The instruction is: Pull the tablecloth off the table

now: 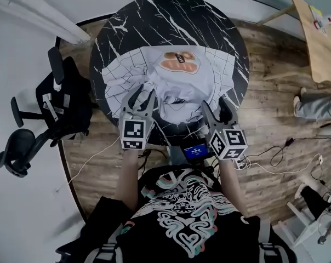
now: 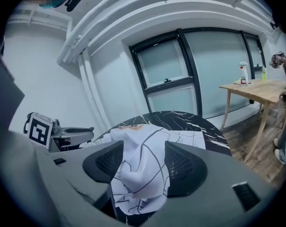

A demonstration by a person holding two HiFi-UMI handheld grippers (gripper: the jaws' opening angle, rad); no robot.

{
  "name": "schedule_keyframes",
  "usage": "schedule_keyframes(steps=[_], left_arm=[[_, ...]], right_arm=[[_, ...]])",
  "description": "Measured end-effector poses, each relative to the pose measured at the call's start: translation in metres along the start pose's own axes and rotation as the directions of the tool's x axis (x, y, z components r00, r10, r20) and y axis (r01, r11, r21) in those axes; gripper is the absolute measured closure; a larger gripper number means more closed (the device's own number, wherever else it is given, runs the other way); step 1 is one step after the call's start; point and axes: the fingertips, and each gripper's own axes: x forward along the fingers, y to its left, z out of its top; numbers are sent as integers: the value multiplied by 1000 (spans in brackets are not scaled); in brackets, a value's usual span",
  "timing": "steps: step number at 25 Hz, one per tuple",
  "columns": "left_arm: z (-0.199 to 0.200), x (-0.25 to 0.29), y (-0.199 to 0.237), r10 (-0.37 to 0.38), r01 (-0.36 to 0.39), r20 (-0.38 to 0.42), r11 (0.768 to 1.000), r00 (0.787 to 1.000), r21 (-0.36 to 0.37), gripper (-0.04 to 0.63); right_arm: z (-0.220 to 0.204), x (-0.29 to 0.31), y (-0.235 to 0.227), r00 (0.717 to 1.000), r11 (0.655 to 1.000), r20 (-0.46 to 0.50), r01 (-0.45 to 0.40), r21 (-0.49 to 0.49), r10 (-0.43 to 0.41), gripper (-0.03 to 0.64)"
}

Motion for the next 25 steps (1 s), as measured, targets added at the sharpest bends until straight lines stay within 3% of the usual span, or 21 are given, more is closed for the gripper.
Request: schedule_keyframes(steps=[10,20,25], left_arm=[[-20,27,1,-34,33,-65,999,997,-9,338],[-23,49,-2,-79,82,-89,996,993,31,256],[-19,59,-5,-109,114,-72,992,991,62,161]], right_arm=[[-11,20,-9,999,1000,-45,7,5,-7,327],[-23,34,-15,995,1000,-95,7,21,-5,321],[-26,38,-16,994,1000,-108,2,24,1,321]])
